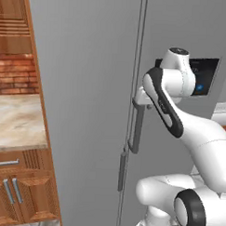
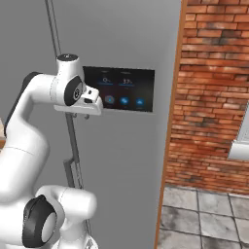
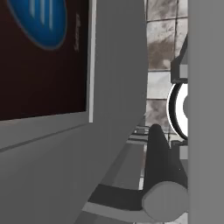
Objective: Open the fridge, grab two sodas, and place both sodas inside the bowl with ice on the dining counter.
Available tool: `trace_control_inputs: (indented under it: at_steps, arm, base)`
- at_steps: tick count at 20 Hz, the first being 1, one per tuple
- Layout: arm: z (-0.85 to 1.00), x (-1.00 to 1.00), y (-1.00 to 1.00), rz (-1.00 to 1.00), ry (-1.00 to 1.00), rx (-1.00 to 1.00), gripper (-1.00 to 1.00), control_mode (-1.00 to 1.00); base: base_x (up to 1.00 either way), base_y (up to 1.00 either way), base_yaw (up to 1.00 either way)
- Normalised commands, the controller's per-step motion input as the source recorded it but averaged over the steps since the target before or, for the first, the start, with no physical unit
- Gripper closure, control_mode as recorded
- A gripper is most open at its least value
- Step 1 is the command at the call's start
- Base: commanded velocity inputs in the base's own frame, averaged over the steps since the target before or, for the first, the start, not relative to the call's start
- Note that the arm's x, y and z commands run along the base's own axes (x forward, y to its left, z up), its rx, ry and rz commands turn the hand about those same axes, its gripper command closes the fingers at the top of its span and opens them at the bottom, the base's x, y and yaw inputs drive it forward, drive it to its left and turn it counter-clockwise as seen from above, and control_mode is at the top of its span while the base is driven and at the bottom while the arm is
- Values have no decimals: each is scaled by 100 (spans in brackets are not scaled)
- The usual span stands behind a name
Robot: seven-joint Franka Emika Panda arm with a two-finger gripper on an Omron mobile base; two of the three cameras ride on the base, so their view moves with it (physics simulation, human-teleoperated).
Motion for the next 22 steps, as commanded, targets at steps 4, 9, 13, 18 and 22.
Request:
trace_control_inputs:
  at_steps: [4, 9, 13, 18, 22]
  arm:
    - [0, 0, 0, 0, 0, 0, -100, 100]
    - [0, 0, 0, 0, 0, 0, -100, 100]
    - [0, 0, 0, 0, 0, 0, -100, 100]
    - [0, 0, 0, 0, 0, 0, -100, 100]
    - [0, 0, 0, 0, 0, 0, -100, 100]
  base:
    - [-17, 0, 0]
    - [-81, 11, -9]
    - [-68, 38, -3]
    - [-5, 44, -2]
    - [13, 30, 0]
